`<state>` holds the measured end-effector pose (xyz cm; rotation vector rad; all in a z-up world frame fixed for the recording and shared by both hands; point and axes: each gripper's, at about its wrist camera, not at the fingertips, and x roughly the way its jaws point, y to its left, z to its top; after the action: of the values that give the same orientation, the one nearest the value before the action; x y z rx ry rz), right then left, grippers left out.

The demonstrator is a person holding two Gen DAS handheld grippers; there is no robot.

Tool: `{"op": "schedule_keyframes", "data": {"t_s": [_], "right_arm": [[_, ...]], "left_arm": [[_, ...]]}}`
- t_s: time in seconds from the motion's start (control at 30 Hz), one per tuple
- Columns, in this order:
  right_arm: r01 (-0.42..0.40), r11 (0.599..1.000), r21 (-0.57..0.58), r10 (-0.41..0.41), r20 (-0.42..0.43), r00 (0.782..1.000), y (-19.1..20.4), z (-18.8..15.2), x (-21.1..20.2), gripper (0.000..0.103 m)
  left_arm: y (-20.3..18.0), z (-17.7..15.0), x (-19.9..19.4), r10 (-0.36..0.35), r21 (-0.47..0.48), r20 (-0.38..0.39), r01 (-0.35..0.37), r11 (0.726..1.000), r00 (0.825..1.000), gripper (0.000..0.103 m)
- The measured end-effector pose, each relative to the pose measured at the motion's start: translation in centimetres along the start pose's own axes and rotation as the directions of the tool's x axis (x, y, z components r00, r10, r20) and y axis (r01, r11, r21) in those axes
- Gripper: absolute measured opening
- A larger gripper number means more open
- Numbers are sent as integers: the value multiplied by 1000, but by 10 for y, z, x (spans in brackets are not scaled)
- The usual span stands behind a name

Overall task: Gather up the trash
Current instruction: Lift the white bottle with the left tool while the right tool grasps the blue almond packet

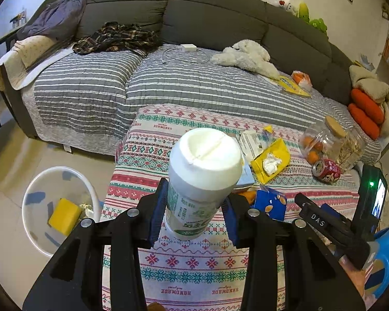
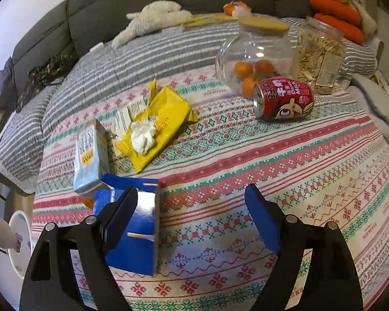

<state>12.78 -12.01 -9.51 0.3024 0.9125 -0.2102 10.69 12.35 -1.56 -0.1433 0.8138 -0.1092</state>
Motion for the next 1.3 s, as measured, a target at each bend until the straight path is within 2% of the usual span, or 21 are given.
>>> {"op": "schedule_keyframes", "data": {"t_s": [0.23, 0.4, 0.43, 0.5, 0.53, 0.57, 0.6, 0.7, 0.77, 0.83, 0.87, 0.9, 0.93, 0.97, 1.1, 1.17, 1.3], "right_arm": [[-28, 990, -138, 14, -105, 994, 47, -18, 35, 86], [-53, 981, -188, 34, -106, 994, 65, -26, 43, 86], [-60, 979, -196, 41, -103, 994, 65, -26, 43, 75], [-72, 977, -200, 52, -104, 993, 62, -25, 42, 61], [-79, 978, -193, 63, -90, 994, 59, -22, 37, 49], [-84, 979, -188, 70, -81, 994, 55, -20, 34, 42], [-101, 979, -177, 89, -75, 993, 50, -16, 28, 31], [-162, 977, -139, 152, -83, 985, 35, -9, 18, 24], [-189, 974, -124, 179, -92, 980, 30, -7, 15, 24], [-210, 974, -84, 199, -119, 973, 22, -7, 14, 31], [-206, 976, -66, 197, -122, 973, 20, -7, 14, 39], [-196, 979, -50, 189, -117, 975, 17, -7, 13, 65], [-176, 983, -43, 171, -101, 980, 15, -8, 11, 81], [-143, 989, -42, 139, -69, 988, 14, -9, 8, 82], [-55, 991, -123, 48, -58, 997, 34, -17, 12, 85], [-14, 987, -162, 5, -54, 999, 45, -22, 15, 89], [58, 973, -225, -75, -69, 995, 61, -29, 30, 90]], "left_arm": [[-2, -2, 1, 8, 23, -4, -8, 1000, 1000, 38], [1, -2, 4, 26, 22, -12, -25, 999, 1000, 38], [2, -2, 4, 28, 22, -13, -27, 999, 1000, 38], [2, -2, 7, 31, 22, -19, -31, 999, 999, 38], [2, -3, 7, 32, 21, -20, -32, 999, 999, 38], [3, -3, 8, 31, 18, -23, -31, 999, 999, 38], [3, -3, 9, 29, 15, -26, -28, 999, 999, 38], [2, -3, 10, 21, 13, -30, -21, 1000, 999, 38], [2, -3, 9, 20, 14, -30, -20, 1000, 999, 38], [1, -3, 9, 19, 13, -29, -18, 1000, 999, 38], [1, -3, 8, 18, 13, -27, -18, 1000, 999, 38], [1, -3, 8, 17, 11, -26, -17, 1000, 1000, 38], [1, -3, 8, 16, 10, -25, -16, 1000, 1000, 38], [1, -3, 7, 16, 9, -26, -16, 1000, 1000, 38], [1, -2, 7, 17, 9, -26, -17, 1000, 1000, 38], [2, -2, 6, 20, 11, -23, -20, 1000, 1000, 38], [8, -2, 6, 26, 2, -26, -26, 1000, 999, 38]]}}
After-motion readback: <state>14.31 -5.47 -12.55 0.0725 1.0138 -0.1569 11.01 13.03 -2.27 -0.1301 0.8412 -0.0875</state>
